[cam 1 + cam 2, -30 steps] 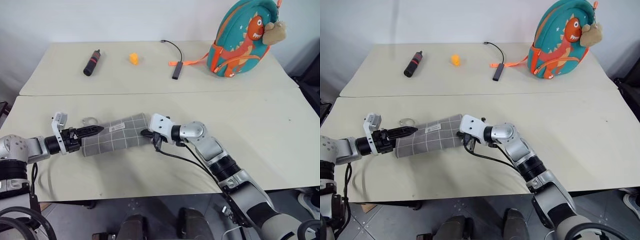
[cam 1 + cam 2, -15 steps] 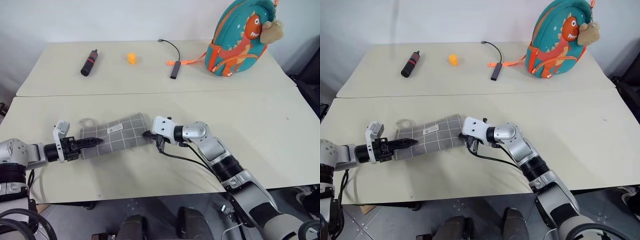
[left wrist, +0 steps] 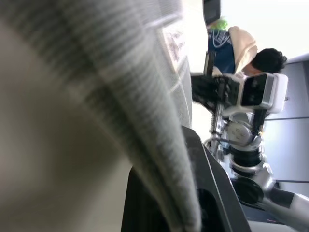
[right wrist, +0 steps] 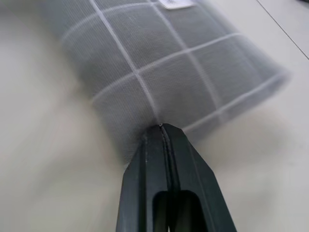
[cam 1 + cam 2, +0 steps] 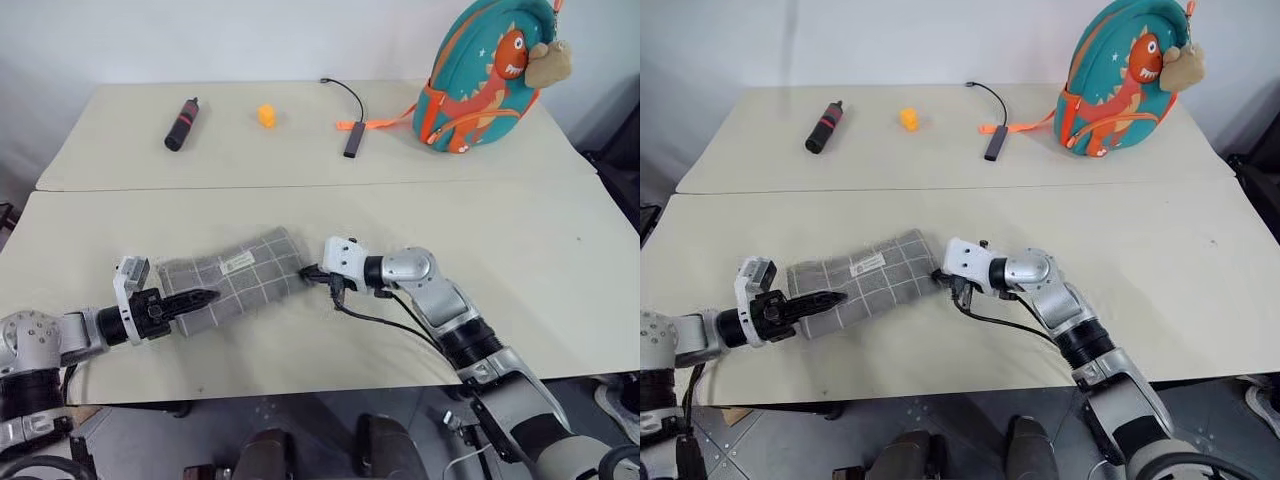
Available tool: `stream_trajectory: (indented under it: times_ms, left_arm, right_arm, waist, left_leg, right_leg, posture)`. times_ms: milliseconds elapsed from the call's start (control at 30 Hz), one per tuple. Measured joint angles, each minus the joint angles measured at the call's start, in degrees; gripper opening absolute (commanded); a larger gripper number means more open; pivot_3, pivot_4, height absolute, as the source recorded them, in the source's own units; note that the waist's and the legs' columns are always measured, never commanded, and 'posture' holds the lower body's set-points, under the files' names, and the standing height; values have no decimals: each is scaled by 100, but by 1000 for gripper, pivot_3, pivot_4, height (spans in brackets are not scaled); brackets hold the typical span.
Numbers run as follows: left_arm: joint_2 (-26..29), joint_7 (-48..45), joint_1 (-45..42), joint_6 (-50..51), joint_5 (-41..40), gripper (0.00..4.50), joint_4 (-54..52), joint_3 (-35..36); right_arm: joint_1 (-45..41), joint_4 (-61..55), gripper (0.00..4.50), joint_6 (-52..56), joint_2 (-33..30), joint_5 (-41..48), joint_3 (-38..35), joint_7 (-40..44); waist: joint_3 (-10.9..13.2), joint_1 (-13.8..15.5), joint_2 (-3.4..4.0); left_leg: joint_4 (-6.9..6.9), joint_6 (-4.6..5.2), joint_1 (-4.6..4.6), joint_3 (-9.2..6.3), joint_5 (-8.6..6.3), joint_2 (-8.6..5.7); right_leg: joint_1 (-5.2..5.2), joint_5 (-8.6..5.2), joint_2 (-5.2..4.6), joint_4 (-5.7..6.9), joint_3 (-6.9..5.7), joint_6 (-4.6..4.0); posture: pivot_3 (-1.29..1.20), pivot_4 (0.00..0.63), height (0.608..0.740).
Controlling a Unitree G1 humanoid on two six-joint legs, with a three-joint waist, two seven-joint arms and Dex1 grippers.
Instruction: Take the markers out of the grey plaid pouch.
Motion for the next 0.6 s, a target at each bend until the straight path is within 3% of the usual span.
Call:
stream_trajectory:
  times_ms: [33,133,267,367,500,533,600]
  left_arm:
    - [-108,-84,195,-588,107,22,-298,-12]
    - [-388,-182,362,-1972,377,0,-830,-55]
    - [-617,-212,407,-3136,573,0,-1273,-161]
    - [-818,-451,599,-4192,976,0,-1554,-675]
    - [-1085,-507,644,-5212,1507,0,-1381,-1219]
    - [-1083,-533,616,-5472,1681,0,-1337,-1372]
    - [-1094,-592,492,-6182,2120,0,-1143,-1698]
  right_arm:
    - [115,-161,0,112,-70,172,-97,91]
    - [334,-621,581,597,-452,651,-467,335]
    - [524,-989,1873,1137,-1165,1177,-1035,654]
    - [790,-732,2874,1374,-2060,1491,-1596,1120]
    - [866,-409,4256,1389,-2673,1674,-2008,1520]
    - [878,-402,4465,1432,-2711,1743,-2065,1585]
    - [948,-406,4465,1646,-2718,2012,-2235,1695]
  waist:
    - [2,2,-2]
    - [3,94,-1]
    - [3,173,-3]
    - [4,273,-2]
    - [5,276,-3]
    - [5,265,-3]
    - [5,269,-3]
  left_leg:
    - [-1,0,-3,0,0,2]
    - [2,1,-8,3,1,1]
    - [5,5,-9,4,-1,-3]
    - [2,15,-13,18,-7,-18]
    - [2,16,-13,71,-6,-8]
    - [1,15,-10,78,-6,-5]
    - [1,15,-10,81,-6,-4]
  right_leg:
    - [0,0,0,-3,-1,0]
    - [1,0,-1,-16,0,0]
    - [5,2,-3,-22,-2,3]
    - [7,6,-4,-38,-1,10]
    - [7,7,4,-46,-7,12]
    - [7,7,4,-45,-7,12]
    - [6,7,4,-45,-8,12]
  posture:
    - [0,150,740]
    - [0,150,740]
    - [0,150,740]
    - [0,150,740]
    - [0,150,740]
    - [0,150,740]
    - [0,150,740]
